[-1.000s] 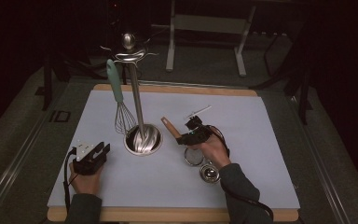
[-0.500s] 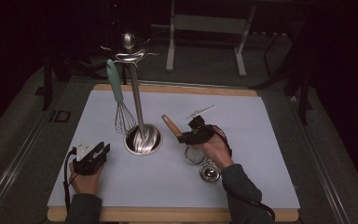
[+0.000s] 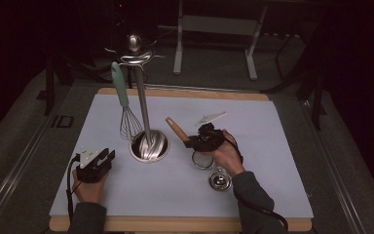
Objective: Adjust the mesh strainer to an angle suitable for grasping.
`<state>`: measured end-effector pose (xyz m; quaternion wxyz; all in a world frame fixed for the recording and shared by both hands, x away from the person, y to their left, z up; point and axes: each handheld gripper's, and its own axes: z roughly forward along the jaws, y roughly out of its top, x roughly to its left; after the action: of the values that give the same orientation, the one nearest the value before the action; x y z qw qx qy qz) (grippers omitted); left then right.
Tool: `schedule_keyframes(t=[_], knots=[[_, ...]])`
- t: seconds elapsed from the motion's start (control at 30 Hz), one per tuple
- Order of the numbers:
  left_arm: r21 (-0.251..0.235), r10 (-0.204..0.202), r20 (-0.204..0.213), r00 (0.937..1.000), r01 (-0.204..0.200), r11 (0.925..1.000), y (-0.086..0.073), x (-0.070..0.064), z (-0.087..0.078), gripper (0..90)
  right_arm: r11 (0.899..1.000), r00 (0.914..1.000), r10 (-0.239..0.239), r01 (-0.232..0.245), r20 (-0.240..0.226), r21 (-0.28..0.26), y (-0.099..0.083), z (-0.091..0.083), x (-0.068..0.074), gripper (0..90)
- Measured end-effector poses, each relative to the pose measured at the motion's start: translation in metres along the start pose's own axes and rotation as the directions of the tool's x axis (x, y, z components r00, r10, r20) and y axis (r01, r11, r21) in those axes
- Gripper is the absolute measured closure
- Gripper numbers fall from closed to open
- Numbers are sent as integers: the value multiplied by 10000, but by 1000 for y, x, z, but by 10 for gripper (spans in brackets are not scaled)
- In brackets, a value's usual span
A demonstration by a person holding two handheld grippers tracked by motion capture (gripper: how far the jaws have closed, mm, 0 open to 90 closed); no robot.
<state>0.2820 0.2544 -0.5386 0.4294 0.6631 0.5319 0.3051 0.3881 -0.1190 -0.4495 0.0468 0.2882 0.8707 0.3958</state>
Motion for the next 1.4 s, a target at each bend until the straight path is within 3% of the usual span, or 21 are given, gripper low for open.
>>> schedule_keyframes(t=[0.3, 0.47, 0.8, 1.4], knots=[[4, 4, 6, 10000, -4, 10000, 0, 0, 0, 702, 9963, 9985, -542, 536, -71, -665, 3, -7, 3, 707], [-5, 6, 6, 10000, -6, 10000, 0, 0, 0, 702, 9898, 9940, -1075, 1052, -191, -964, 4, -11, 7, 707], [14, 11, 8, 10000, -11, 10000, 0, 0, 0, 702, 9740, 9852, -1657, 1567, -429, -1638, 9, -19, 14, 707], [23, 35, 11, 10000, -35, 10000, 0, 0, 0, 702, 9573, 9792, -1957, 1790, -533, -2268, 29, -36, 22, 707]])
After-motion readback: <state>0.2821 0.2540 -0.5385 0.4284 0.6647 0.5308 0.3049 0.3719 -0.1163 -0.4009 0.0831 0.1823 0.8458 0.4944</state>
